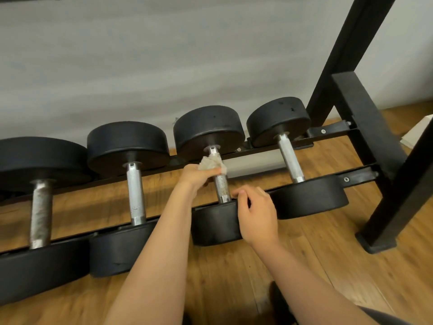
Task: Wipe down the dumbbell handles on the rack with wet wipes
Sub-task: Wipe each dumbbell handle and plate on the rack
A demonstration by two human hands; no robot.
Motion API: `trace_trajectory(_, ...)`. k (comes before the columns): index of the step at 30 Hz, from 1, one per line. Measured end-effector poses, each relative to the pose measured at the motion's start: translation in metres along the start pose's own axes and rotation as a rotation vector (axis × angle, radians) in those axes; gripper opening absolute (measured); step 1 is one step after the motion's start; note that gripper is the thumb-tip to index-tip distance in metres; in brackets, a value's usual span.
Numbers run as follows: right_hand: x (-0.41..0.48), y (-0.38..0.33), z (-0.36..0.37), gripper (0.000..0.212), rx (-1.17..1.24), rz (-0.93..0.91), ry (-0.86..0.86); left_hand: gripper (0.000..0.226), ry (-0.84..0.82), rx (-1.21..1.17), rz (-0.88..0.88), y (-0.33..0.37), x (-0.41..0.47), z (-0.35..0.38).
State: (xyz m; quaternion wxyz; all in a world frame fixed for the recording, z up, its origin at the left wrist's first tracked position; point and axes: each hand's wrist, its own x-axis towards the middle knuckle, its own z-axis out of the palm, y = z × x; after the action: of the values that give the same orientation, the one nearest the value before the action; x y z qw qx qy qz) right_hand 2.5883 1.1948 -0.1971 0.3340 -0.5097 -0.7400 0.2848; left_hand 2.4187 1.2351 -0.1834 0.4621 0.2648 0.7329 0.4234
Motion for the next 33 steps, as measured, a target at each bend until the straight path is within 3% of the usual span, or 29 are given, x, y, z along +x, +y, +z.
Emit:
trace_trajectory(5, 0.0, 0.0, 0.0, 0.031, -0.01, 0.005, -0.012, 0.035, -0.138, 0.28, -0.041, -0.01, -0.021, -0.004)
trace_trajectory(12, 0.0, -0.003, -0.003, 0.024, -0.01, 0.011, -0.003, 0.053, -0.177, 0.393, -0.063, -0.015, -0.032, -0.001)
trace_trajectory(20, -0.002, -0.008, -0.007, 0.023, -0.014, -0.005, 0.0, 0.01, -0.058, 0.37, 0.161, -0.005, -0.063, -0.01)
trace_trajectory(23, 0.002, -0.01, -0.009, 0.023, 0.03, 0.009, -0.092, 0.005, -0.073, 0.36, 0.287, -0.005, -0.082, -0.019)
trace_trajectory(27, 0.023, -0.019, -0.022, 0.055, 0.33, 0.119, -0.415, 0.008, 0.001, 0.388, 0.409, -0.01, -0.1, -0.024)
trace_trajectory(29, 0.034, -0.026, -0.025, 0.043, 0.301, 0.032, -0.528, 0.009, 0.007, 0.338, 0.444, -0.011, -0.101, -0.021)
trace_trajectory(31, 0.043, -0.032, -0.027, 0.019, 0.258, -0.03, -0.524, 0.014, -0.017, 0.317, 0.447, -0.011, -0.103, -0.016)
trace_trajectory(33, 0.053, -0.034, -0.028, 0.008, 0.253, -0.034, -0.498, 0.023, -0.037, 0.281, 0.411, -0.015, -0.102, -0.011)
